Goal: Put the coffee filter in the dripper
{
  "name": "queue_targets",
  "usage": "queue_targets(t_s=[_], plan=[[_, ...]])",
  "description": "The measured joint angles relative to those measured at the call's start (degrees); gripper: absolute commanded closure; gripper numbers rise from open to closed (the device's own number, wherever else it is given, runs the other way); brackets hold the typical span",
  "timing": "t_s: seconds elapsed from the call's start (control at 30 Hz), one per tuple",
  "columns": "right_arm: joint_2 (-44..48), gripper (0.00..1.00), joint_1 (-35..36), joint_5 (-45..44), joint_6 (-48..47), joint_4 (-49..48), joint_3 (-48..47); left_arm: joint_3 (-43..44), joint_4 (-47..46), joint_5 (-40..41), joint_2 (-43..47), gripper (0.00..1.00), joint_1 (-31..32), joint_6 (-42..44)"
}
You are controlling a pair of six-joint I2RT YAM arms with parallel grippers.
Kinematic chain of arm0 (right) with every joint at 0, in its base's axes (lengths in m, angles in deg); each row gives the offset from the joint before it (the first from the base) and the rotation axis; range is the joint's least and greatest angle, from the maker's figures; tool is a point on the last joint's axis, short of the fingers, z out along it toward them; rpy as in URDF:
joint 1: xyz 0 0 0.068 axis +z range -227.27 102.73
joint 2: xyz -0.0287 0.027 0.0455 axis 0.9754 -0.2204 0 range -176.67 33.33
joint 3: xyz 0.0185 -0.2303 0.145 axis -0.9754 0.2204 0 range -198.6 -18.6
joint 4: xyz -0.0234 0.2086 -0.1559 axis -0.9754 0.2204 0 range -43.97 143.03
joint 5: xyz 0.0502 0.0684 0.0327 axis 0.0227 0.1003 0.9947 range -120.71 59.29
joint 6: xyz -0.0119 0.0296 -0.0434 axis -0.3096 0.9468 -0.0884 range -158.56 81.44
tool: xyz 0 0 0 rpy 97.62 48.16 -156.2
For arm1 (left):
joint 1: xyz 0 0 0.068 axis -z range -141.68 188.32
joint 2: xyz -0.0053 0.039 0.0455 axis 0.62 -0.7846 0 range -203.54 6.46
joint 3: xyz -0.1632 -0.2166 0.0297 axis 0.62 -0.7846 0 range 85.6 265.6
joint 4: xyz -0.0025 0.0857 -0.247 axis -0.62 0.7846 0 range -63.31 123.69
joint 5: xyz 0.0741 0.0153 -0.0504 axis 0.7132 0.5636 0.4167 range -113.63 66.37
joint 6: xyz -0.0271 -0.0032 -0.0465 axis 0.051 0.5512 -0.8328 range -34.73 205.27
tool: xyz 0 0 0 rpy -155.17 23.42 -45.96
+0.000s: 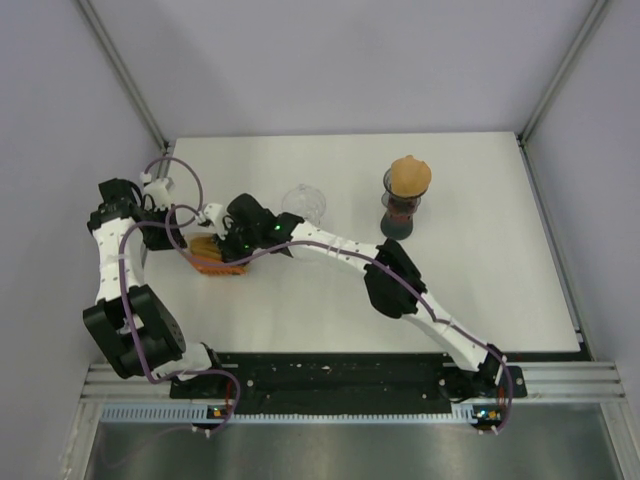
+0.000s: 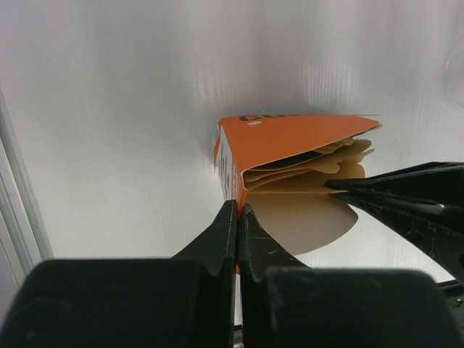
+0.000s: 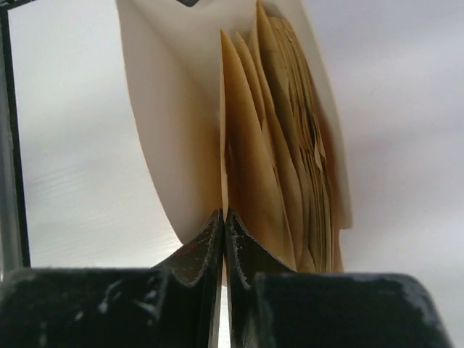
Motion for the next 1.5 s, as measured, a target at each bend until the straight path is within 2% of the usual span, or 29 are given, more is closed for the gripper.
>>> queue_targets(t_s=[0.4,0.8,0.83,0.97,1.1,1.3,1.5], plan=[[1.7,1.00,0.7,-2.7,-0.4,-0.1,2.4,0.0,0.0,1.8,0.0,1.00,0.0,0.1],[14.4,1.00,0.7,-2.9,-2.2,0.5,8.7,0.0,0.0,2.7,-1.1,0.99,0.2,0.3],[15.0,1.00,0.7,-2.8,-2.5,0.5,8.7,0.0,0.0,2.7,-1.2,0.95,0.2,0.3],[18.6,1.00,0.7,-2.3,-5.0,0.9,10.1,0.1,0.5,2.5,-2.2,0.68,0.4,0.8],[24.1,1.00,0.7,-2.0,-9.3,1.5,14.3,0.4,0.9,1.1,-2.6,0.50,0.4,1.6],[34.1,1.00,0.7,-1.7,-18.2,2.3,23.7,3.0,4.0,-2.3,-2.6,0.32,0.5,2.8],[44.5,1.00,0.7,-0.4,-28.5,2.9,34.3,9.8,7.1,-8.8,-2.5,0.27,0.5,3.4]])
